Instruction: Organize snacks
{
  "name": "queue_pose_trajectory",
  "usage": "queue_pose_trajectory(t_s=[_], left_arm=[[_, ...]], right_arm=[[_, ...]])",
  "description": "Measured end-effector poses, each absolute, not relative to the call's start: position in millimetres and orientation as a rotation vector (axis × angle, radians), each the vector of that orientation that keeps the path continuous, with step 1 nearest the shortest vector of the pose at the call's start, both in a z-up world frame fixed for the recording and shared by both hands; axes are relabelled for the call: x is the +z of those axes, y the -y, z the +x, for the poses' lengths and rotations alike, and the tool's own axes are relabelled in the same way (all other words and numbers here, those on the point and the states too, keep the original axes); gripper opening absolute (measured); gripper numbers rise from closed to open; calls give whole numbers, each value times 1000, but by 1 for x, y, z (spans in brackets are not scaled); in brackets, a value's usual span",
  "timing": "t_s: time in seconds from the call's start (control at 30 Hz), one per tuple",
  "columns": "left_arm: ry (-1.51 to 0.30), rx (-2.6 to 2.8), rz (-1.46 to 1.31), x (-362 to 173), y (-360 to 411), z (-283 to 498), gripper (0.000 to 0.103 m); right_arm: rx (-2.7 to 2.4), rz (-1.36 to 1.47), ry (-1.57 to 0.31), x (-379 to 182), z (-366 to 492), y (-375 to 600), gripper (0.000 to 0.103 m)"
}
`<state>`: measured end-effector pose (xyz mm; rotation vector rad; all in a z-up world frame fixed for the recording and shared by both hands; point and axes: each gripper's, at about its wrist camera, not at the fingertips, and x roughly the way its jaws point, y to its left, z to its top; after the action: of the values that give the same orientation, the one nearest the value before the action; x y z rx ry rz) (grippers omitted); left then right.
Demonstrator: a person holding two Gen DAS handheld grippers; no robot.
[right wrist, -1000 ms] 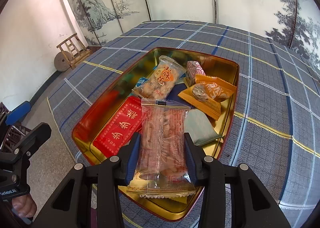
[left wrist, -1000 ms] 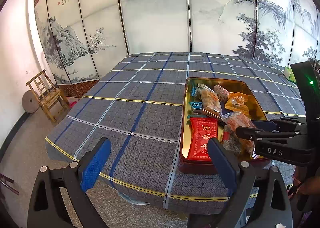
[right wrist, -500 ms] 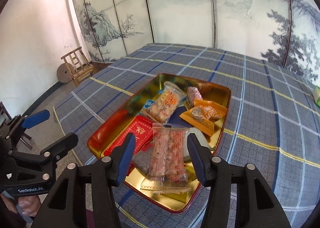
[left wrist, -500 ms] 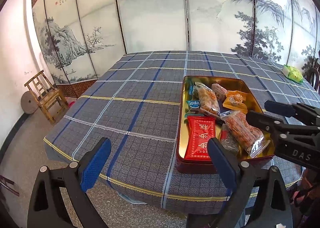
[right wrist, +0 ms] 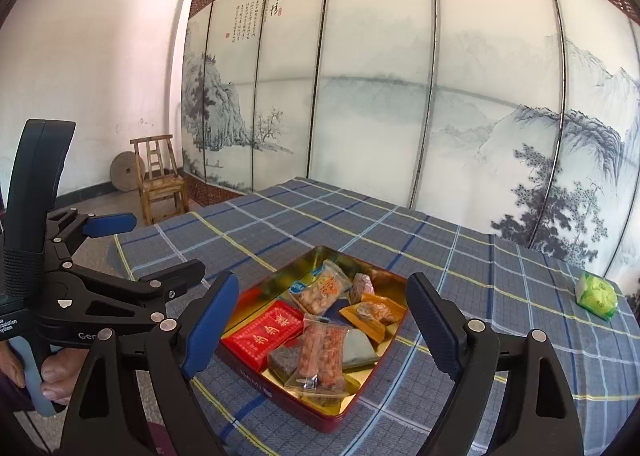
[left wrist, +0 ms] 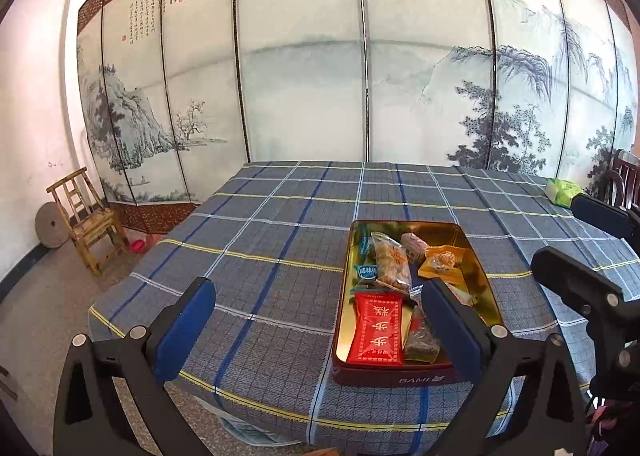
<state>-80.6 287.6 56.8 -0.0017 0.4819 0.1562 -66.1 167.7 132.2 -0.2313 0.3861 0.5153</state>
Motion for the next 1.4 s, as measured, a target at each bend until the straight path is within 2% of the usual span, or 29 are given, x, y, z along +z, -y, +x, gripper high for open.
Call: queue_pose_trajectory(t_s=[0.67,1.4], left_arm=[[-468,131,-23,72,-281,-82,103],[-475,142,-37,67,-280,-80,103]], right_arm=[[459,-179,-302,149,-82,-147,98],[468,-189,-331,142,-80,-146,99]])
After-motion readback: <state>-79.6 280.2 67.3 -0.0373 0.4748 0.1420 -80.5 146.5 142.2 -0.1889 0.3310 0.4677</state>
